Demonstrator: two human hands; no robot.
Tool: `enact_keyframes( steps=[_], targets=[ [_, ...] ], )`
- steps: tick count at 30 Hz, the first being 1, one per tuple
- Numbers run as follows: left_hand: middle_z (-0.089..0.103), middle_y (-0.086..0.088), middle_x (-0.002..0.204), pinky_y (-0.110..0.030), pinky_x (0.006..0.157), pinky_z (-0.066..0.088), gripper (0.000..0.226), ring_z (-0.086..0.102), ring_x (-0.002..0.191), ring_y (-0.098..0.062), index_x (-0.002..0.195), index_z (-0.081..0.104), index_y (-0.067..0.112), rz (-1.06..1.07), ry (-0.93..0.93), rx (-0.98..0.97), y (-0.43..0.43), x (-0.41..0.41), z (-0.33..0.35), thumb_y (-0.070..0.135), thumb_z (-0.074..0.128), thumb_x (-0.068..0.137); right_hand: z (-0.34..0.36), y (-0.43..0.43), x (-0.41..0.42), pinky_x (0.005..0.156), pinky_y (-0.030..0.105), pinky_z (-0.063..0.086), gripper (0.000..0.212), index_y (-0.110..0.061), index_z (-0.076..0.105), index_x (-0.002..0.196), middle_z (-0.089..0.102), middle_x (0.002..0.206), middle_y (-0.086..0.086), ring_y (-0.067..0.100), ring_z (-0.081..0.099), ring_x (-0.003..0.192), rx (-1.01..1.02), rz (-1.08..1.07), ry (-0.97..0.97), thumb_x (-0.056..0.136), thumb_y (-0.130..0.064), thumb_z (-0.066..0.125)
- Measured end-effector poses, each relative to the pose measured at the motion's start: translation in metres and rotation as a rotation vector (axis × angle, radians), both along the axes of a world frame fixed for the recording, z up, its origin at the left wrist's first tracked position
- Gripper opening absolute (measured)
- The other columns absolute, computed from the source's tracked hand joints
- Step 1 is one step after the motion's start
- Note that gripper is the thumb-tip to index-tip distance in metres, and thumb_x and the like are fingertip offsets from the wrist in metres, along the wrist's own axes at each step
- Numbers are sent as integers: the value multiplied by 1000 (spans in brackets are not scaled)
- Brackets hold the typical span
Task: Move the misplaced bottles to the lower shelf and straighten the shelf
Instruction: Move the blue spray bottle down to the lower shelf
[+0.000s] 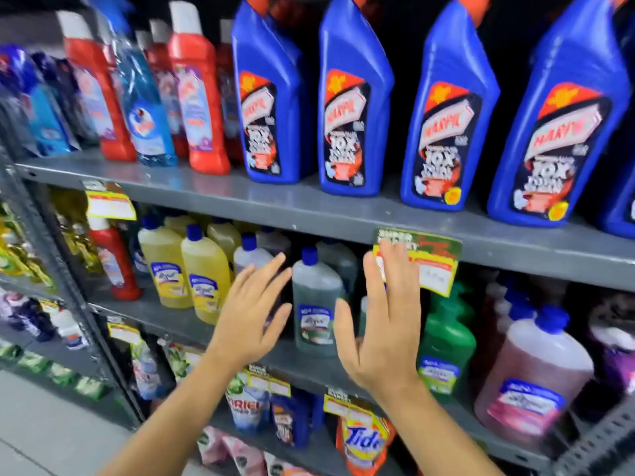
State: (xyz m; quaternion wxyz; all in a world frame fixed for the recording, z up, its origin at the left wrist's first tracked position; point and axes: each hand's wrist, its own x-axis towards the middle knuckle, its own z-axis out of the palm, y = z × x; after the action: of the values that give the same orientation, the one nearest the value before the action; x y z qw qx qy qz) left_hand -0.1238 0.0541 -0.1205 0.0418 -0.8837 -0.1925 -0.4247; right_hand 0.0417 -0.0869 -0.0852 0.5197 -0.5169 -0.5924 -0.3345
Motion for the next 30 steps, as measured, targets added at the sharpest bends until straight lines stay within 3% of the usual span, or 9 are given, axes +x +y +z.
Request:
enact_keyframes(
  steps=[4,9,13,22,25,30],
  targets=[
    [41,-16,151,-45,116,24,47,41,139,-26,138,49,3,131,-98,210,41,-45,81,27,45,97,78,48,-27,122,52,14,62,-1,31,149,28,158,22,31,11,153,3,-53,-132,97,-27,51],
    [37,-16,153,-45,115,23,54,38,139,-29,143,42,3,272,-56,248,105,-116,135,30,43,96,121,124,-81,121,55,17,67,-3,31,152,25,161,19,34,17,152,-90,-156,-259,96,-36,50],
    [35,-15,155,-45,112,28,54,42,136,-32,142,43,2,308,-14,270,173,-187,142,32,40,98,127,200,-143,121,54,15,70,-7,24,155,17,164,16,30,12,153,-166,-215,-297,98,-42,44],
    [40,-13,153,-48,110,35,53,42,137,-28,142,45,7,231,93,139,316,-307,152,36,39,99,137,329,-234,122,50,16,72,-8,19,156,9,166,13,26,6,155,-313,-292,-184,97,-42,43],
    [39,-14,154,-48,109,35,55,42,137,-30,143,45,6,199,161,101,344,-304,152,39,36,100,146,350,-235,123,51,11,72,-8,15,157,5,167,13,26,2,155,-373,-317,-126,99,-41,42],
    [39,-12,154,-44,112,34,51,41,139,-28,144,44,5,102,153,30,366,-295,141,33,36,102,170,378,-239,122,49,17,70,-7,11,157,4,167,15,29,2,154,-402,-327,-57,102,-36,43]
  ],
)
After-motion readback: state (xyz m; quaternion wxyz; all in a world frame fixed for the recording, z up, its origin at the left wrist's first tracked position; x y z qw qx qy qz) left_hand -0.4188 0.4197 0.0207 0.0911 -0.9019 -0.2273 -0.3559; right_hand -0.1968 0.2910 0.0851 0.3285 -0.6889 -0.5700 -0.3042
